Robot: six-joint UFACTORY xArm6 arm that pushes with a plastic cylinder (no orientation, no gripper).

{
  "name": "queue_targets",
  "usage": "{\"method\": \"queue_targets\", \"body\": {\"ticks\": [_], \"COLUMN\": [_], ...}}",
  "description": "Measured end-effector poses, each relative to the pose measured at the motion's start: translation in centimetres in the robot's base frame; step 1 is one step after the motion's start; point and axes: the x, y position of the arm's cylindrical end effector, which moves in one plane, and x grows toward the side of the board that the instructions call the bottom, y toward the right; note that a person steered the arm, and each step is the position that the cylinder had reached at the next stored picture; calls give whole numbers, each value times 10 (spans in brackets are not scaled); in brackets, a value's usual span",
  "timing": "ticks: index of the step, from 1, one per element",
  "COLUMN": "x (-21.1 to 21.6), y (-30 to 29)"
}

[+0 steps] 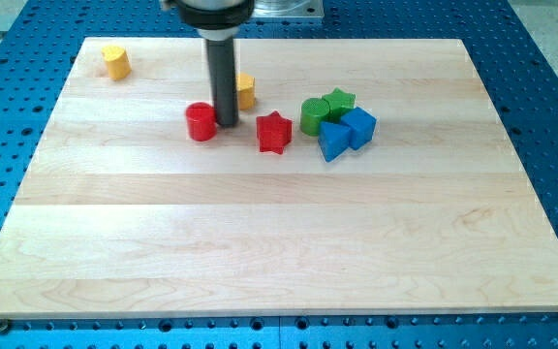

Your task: Tap the right side of the hexagon

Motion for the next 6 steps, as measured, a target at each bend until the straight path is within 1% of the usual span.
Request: {"method": "queue_targets", "body": {"ticks": [1, 2, 3, 4, 5, 6], "x": [-27, -44, -30, -52, -65, -65], "y": [26, 62, 11, 88, 102, 102]}}
